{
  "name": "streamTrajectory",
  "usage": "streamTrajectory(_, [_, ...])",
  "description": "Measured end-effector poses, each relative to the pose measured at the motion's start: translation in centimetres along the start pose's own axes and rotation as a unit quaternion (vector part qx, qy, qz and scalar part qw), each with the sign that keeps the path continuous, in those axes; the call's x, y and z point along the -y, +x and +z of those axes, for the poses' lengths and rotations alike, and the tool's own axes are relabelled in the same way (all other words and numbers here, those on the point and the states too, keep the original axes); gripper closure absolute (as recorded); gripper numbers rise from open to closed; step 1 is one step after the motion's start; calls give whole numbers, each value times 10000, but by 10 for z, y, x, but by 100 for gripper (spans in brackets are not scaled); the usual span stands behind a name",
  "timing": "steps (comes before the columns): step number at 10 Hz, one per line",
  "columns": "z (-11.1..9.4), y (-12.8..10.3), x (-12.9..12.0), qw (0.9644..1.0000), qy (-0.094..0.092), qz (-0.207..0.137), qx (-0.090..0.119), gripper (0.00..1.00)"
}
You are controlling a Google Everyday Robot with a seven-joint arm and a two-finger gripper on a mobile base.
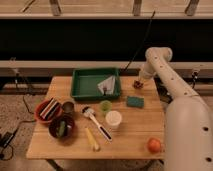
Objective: Place grapes in plastic cup
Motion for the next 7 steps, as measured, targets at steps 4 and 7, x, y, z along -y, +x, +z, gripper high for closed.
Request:
streamTrajectory(4, [-47, -9, -4, 9994, 278, 66, 217, 100])
streamTrajectory(7, [-97, -25, -13, 9976, 495, 16, 482, 100])
